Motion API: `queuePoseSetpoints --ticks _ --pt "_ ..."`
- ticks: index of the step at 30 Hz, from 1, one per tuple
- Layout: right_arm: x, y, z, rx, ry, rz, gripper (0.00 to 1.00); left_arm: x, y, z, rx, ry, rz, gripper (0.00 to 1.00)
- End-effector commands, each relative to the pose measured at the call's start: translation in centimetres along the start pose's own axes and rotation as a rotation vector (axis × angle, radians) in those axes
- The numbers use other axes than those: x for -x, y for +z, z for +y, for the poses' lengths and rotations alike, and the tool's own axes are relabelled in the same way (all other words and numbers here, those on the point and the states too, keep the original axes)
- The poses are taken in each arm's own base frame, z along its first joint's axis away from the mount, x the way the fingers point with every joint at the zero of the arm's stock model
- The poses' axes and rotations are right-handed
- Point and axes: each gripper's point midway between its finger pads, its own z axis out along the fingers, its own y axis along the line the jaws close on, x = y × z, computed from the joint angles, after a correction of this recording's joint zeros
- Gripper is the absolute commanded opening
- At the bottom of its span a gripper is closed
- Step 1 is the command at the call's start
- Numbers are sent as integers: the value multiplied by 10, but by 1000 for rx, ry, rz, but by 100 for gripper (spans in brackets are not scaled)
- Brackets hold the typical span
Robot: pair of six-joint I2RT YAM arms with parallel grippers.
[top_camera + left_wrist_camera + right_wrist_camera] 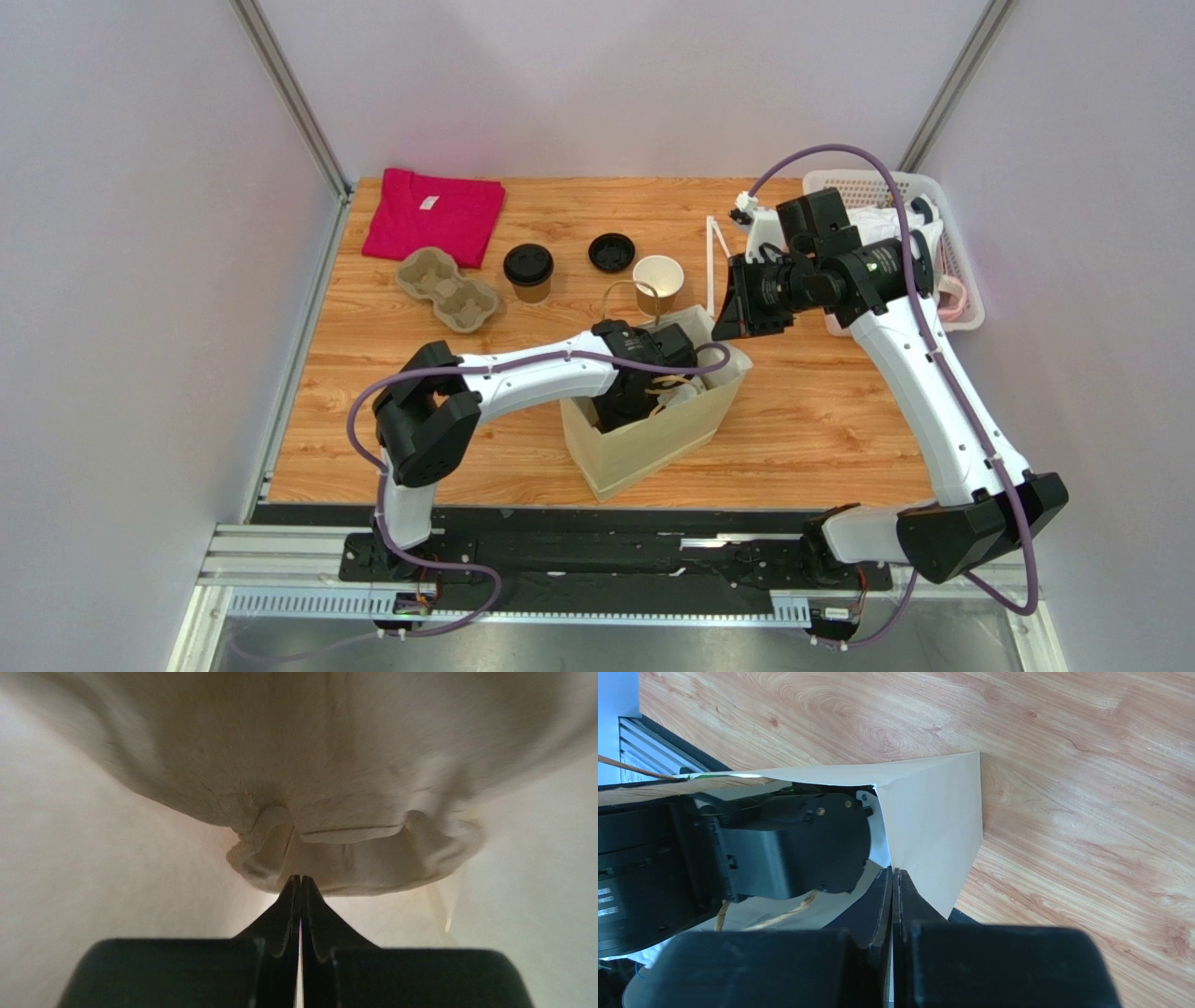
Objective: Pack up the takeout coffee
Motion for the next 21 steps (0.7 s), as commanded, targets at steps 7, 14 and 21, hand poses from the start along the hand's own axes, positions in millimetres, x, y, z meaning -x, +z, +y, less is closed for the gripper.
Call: queuePoseSetpoints --ticks 7,14,21 --pt "15 -9 9 25 -24 -93 0 -25 15 0 -23 30 184 0" --pt "18 -9 7 16 -29 -108 0 -49 22 -4 -58 50 312 0" --pt "24 -10 6 4 -39 -133 0 -65 18 -8 -116 38 401 0"
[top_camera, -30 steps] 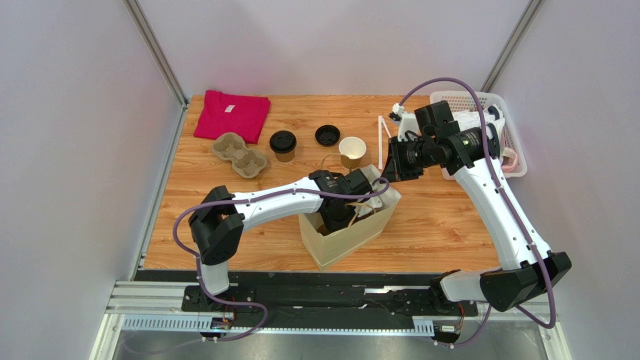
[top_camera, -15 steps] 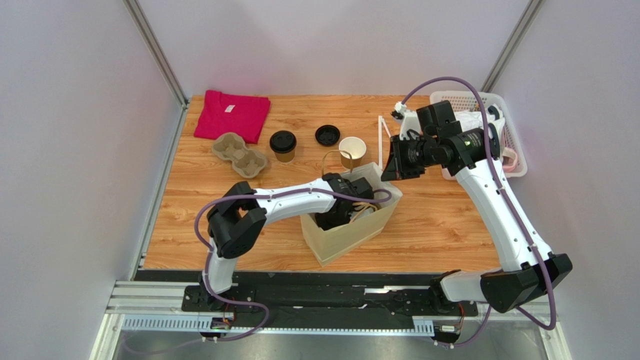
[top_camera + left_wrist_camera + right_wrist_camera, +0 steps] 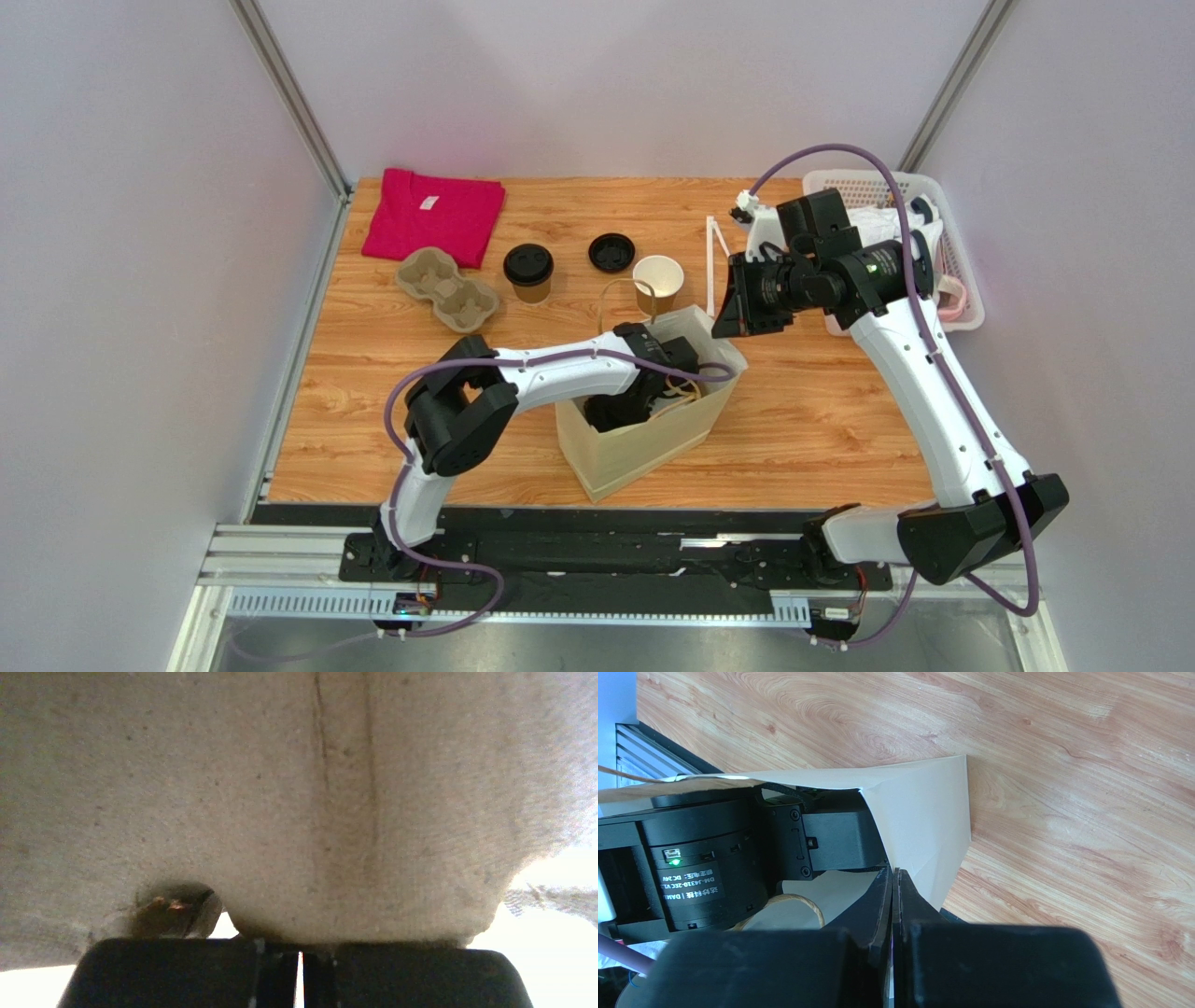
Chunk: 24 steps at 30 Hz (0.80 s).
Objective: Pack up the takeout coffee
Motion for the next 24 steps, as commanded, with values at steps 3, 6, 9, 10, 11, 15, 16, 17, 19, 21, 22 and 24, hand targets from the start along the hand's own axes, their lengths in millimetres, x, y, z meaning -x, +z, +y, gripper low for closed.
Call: queuePoseSetpoints --ticks 3,6,9,10,11,15,16,17,19,21,22,24 --pt "21 -11 9 19 -31 -112 0 -25 8 -8 -75 16 150 0" --pt "22 -13 10 24 -33 -119 0 -28 14 -6 -75 18 174 0" --pt "20 -13 10 22 -33 -120 0 -26 12 -5 -70 24 164 1" --pt "18 -13 9 23 -32 -116 0 -24 7 -4 -65 26 149 1" --pt "18 -13 9 21 -35 -121 0 -23 5 -4 -64 27 142 2" --pt "21 -13 9 21 -34 -133 0 -23 3 -3 -63 26 146 5" --pt "22 -14 10 23 -36 -137 0 -27 10 -4 -72 27 172 5" --pt "24 -14 11 27 -38 -142 0 -28 13 -4 -77 26 183 5" --pt "25 -14 12 29 -32 -144 0 -29 21 -5 -85 22 201 5" --pt "23 -15 12 31 -34 -144 0 -30 25 -5 -88 30 216 5" --pt "23 -15 12 31 -35 -144 0 -32 28 -4 -92 30 229 5" --pt "22 -15 12 31 -36 -143 0 -31 27 -2 -86 28 225 5"
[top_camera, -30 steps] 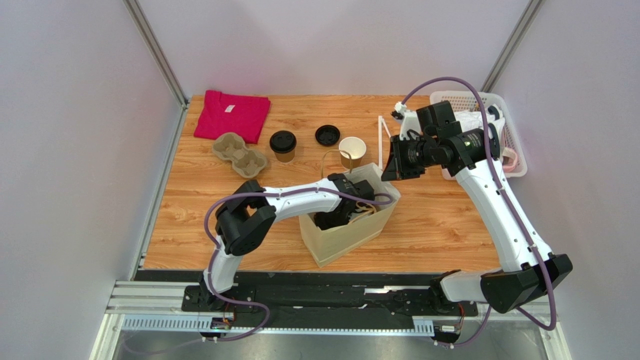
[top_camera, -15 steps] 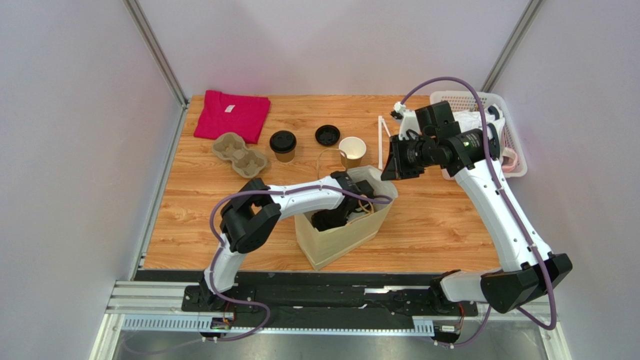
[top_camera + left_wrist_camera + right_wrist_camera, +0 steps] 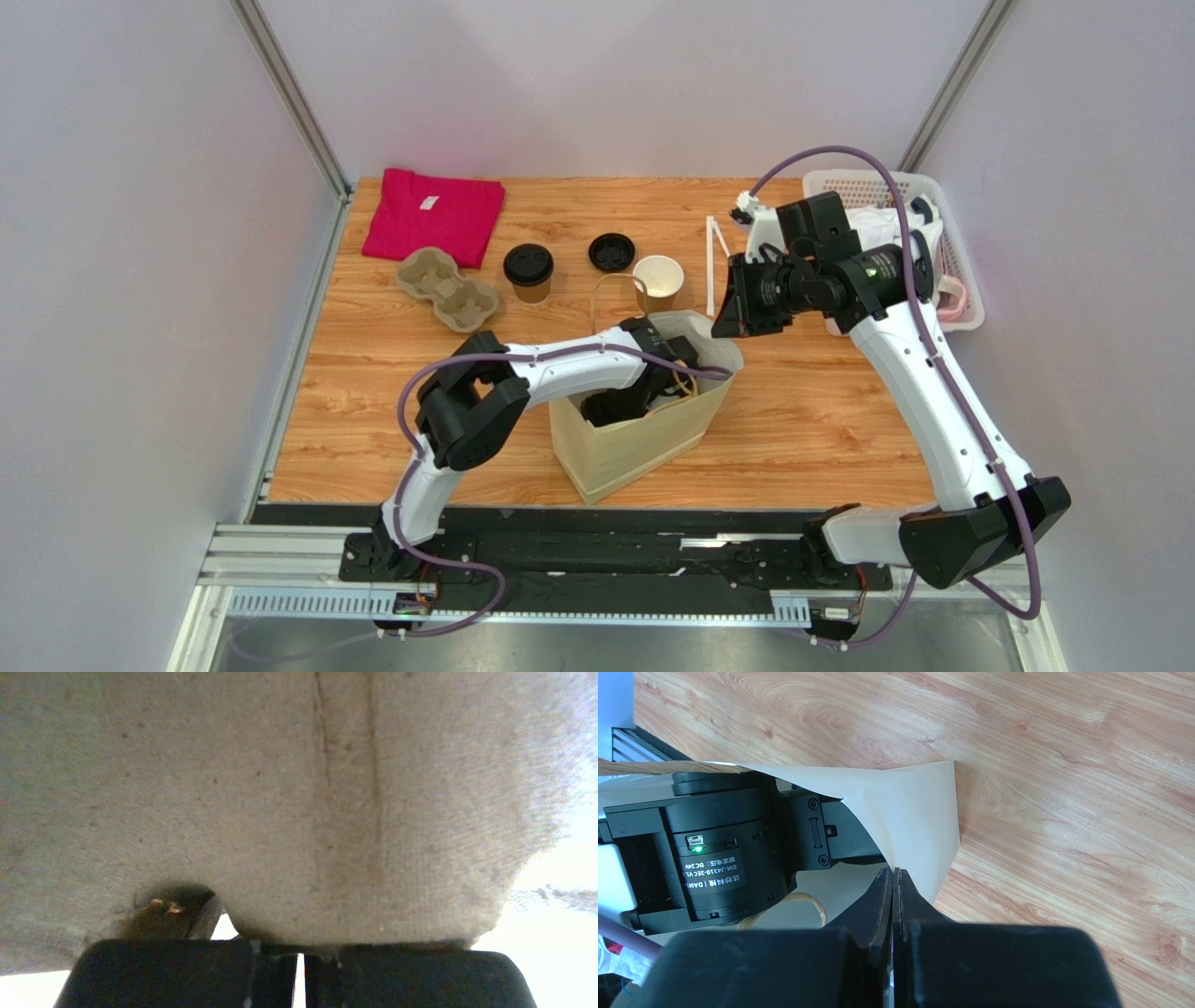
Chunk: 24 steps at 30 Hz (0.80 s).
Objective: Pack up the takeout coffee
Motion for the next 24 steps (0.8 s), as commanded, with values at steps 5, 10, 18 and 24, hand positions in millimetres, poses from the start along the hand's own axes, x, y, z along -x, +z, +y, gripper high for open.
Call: queuePoseSetpoints --ticks 5,10,18,24 --pt "22 -17 11 27 -48 -135 0 6 -20 5 5 11 -83 15" --pt "22 -16 12 34 -44 -136 0 30 -63 6 38 4 -310 20" --pt "20 -15 9 23 -47 -139 0 47 -92 13 98 3 -498 27" --pt "17 -13 10 32 -40 -129 0 67 -92 16 115 -1 -607 29"
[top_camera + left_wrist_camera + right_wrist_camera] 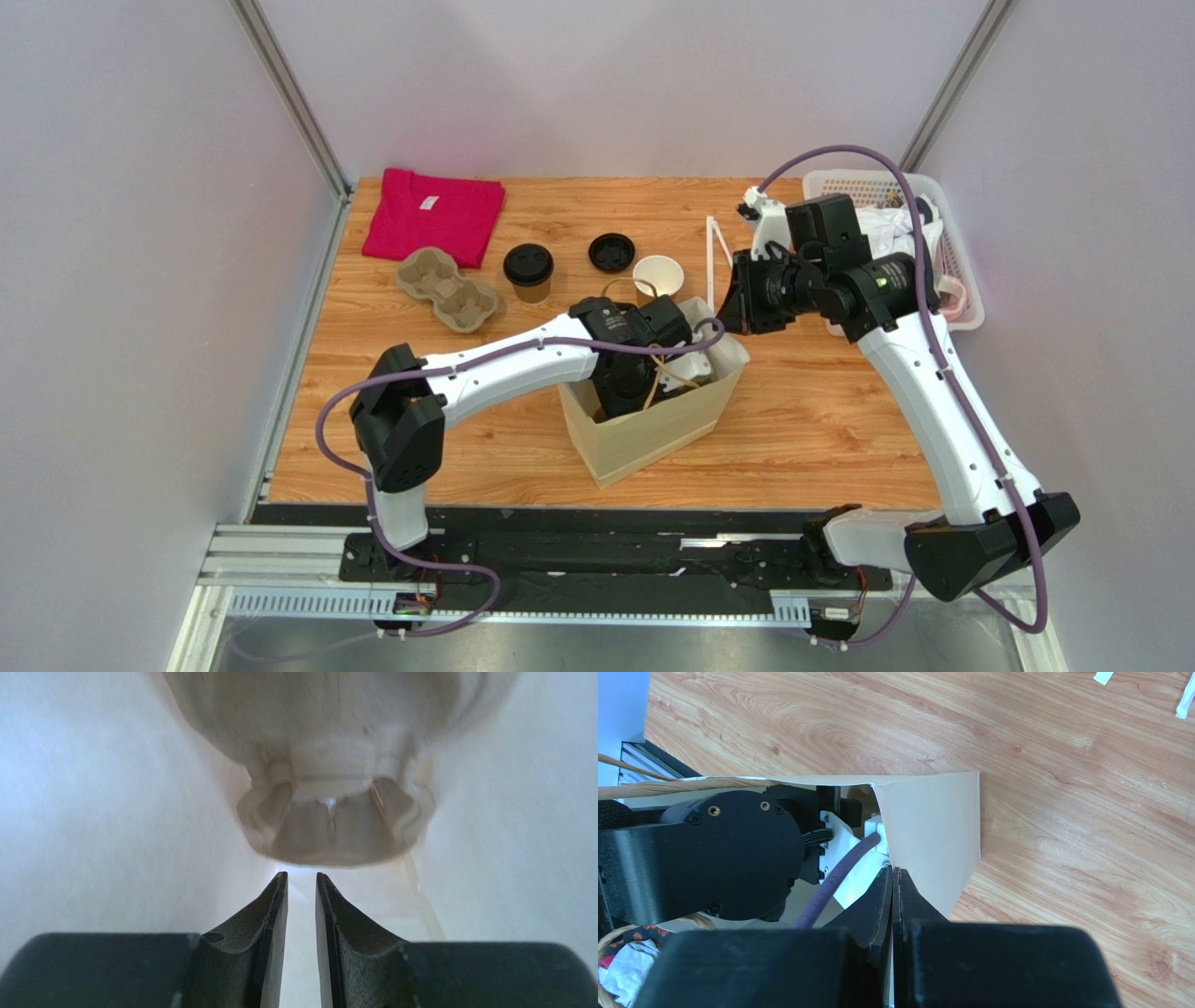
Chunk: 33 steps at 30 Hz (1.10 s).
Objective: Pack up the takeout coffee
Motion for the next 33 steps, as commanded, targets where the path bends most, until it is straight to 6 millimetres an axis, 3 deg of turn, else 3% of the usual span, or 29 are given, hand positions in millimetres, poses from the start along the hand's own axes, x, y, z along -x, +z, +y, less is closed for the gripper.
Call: queuePoseSetpoints --ticks 1,7,10,15,22,25,33 --pt "10 -5 7 23 -11 -58 0 28 4 7 30 -8 -149 30" --pt "10 -4 8 33 -9 -54 0 41 24 13 64 -21 -223 35" --pt "12 -4 7 27 -11 -59 0 29 39 12 62 -7 -184 35" --pt "17 -6 7 19 -16 -76 0 -10 62 6 24 15 -3 28" --pt "24 -9 5 1 -35 -109 0 -37 50 0 -11 40 127 4" --pt "26 -12 5 -3 -41 -121 0 -47 45 -2 -27 43 189 0" --pt "22 -11 5 -1 -47 -119 0 -65 36 1 -12 72 297 0"
